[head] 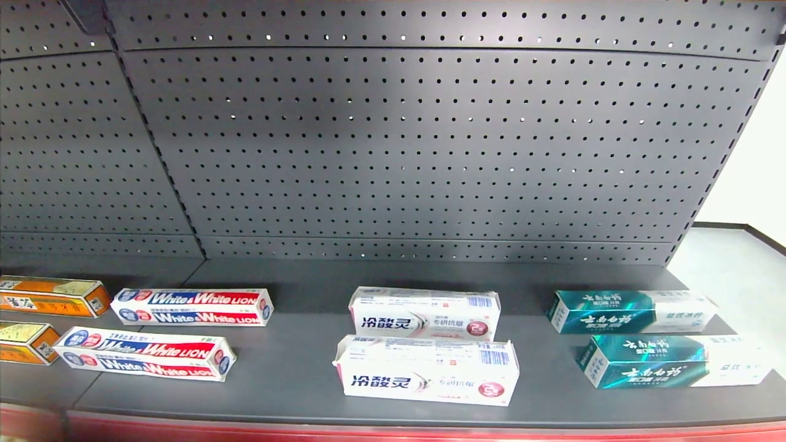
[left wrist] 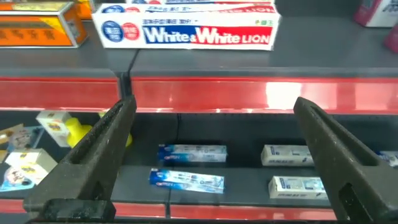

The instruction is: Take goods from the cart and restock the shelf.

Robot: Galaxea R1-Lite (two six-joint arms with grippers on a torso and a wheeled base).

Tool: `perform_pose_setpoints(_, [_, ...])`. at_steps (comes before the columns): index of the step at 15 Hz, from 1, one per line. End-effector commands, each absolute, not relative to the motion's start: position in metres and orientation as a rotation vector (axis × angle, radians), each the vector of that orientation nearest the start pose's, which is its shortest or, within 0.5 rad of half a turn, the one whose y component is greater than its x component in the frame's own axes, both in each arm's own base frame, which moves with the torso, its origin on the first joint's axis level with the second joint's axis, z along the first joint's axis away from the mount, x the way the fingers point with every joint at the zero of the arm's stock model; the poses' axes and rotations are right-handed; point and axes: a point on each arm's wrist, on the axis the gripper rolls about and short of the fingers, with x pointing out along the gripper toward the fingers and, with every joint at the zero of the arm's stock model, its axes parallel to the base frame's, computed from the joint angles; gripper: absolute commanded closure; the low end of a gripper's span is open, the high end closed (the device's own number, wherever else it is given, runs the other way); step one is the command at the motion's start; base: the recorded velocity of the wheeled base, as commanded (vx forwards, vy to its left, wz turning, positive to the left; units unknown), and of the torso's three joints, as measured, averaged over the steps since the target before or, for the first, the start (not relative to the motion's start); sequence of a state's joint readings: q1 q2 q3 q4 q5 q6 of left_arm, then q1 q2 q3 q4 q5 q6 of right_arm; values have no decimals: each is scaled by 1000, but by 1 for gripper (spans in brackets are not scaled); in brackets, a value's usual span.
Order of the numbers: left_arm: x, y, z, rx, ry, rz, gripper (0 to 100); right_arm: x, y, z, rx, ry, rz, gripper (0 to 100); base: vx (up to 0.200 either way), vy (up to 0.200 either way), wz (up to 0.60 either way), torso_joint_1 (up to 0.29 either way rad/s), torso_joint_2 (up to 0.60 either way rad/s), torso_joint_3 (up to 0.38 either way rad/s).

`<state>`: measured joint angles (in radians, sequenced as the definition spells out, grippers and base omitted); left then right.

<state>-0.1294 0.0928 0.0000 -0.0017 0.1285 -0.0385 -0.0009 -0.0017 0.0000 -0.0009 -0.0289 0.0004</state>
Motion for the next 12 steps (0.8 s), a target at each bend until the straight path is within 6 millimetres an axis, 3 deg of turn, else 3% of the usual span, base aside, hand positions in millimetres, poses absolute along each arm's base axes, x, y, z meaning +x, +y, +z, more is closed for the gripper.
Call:
perform_pose_setpoints(1, [-15,5,78,-26,91,2,0,-23,-1,75,0,0,-29,0,0,0,0,0,0,0])
perform_pose_setpoints(7, [-15,5,78,-27,91,-1,0,-23,-1,75,0,0,-29,0,0,0,0,0,0,0])
perform_pose_setpoints(9, [-15,5,78,-28,91,2,0,-23,-1,75,0,2,-29,0,0,200,0,-2,2,2])
perform_pose_setpoints(12, [-15,5,78,-26,91,2,0,-23,-1,75,0,2,-29,0,0,0,0,0,0,0])
